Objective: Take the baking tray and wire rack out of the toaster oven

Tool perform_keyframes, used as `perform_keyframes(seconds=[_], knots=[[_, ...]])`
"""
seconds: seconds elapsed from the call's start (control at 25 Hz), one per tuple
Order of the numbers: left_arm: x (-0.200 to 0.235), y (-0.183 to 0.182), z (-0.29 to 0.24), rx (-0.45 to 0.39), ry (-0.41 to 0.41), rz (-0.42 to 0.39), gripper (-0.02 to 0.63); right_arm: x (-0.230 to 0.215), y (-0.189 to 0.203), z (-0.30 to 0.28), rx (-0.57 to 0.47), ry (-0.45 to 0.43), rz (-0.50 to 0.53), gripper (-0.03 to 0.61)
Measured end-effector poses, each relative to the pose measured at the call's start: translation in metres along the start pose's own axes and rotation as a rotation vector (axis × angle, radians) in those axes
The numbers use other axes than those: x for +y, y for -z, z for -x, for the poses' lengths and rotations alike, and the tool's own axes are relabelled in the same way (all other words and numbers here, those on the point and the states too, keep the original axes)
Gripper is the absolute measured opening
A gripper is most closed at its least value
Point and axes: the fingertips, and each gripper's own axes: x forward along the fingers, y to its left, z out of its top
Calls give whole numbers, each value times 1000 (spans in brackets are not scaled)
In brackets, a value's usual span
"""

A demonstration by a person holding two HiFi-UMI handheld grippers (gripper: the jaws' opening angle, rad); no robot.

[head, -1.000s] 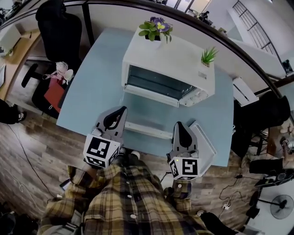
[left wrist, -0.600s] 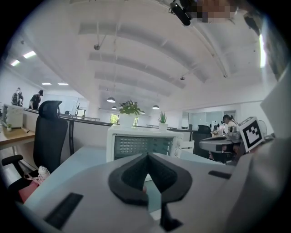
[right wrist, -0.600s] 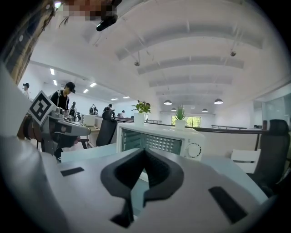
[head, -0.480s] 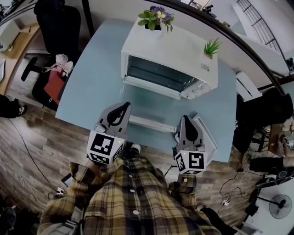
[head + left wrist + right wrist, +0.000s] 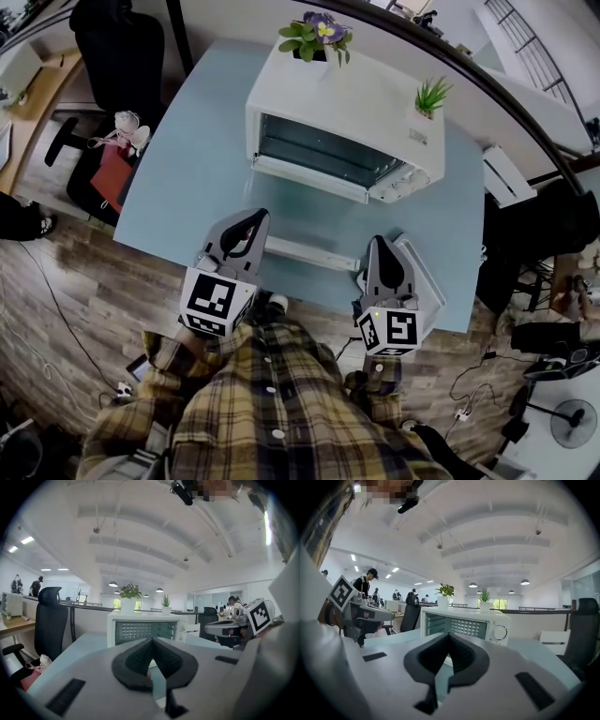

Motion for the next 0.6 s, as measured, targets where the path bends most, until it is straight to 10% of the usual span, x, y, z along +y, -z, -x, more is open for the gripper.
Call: perform_keyframes(seconds=[0.6], knots=[[-2, 1, 4, -3, -11, -8, -9, -6, 3, 4, 4, 14, -21, 2]])
